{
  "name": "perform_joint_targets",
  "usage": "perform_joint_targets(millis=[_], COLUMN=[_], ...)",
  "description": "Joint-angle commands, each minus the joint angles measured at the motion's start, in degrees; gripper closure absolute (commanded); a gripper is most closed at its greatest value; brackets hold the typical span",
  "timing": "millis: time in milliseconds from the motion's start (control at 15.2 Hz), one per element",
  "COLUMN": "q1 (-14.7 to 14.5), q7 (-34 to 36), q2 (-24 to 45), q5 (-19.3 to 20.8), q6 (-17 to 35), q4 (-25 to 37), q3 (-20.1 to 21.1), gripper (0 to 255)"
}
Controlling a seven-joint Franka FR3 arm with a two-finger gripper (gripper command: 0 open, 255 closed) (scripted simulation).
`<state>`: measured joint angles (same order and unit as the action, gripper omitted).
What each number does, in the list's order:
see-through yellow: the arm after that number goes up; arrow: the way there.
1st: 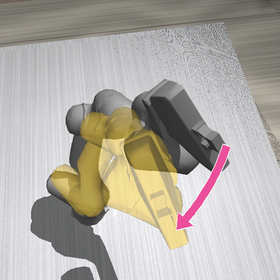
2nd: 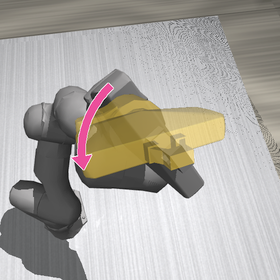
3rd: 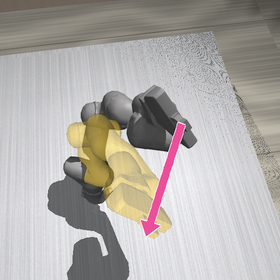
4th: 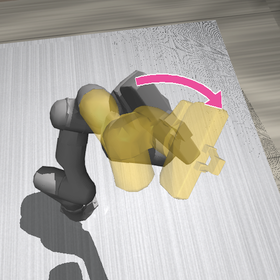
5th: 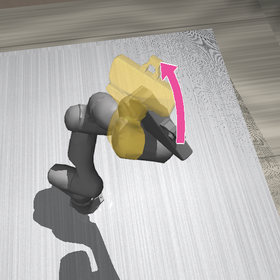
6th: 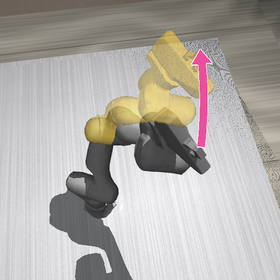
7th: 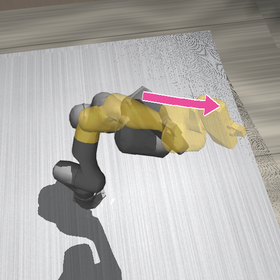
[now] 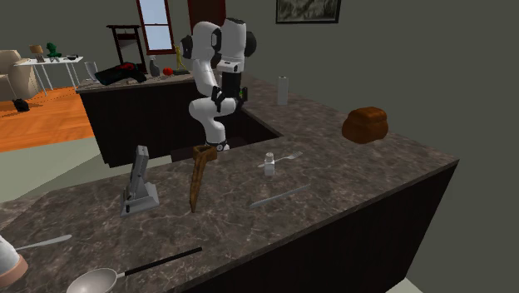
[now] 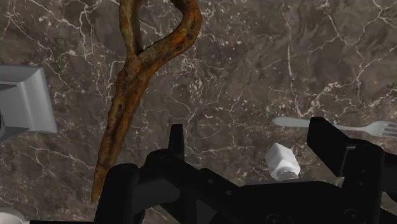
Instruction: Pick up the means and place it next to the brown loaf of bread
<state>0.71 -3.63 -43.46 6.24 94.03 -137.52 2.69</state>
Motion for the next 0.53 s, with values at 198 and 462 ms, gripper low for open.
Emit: perform_joint_targets(millis=[198,462], q1=[-1.4,-3.3], q7=[-8.5,-19.5], q2=[5.5,13.6], q5=[2.3,4.4], q6=[4.6,10.4], q4=[1.1,3.8], q3=[-3.2,-6.7], gripper=[0,0])
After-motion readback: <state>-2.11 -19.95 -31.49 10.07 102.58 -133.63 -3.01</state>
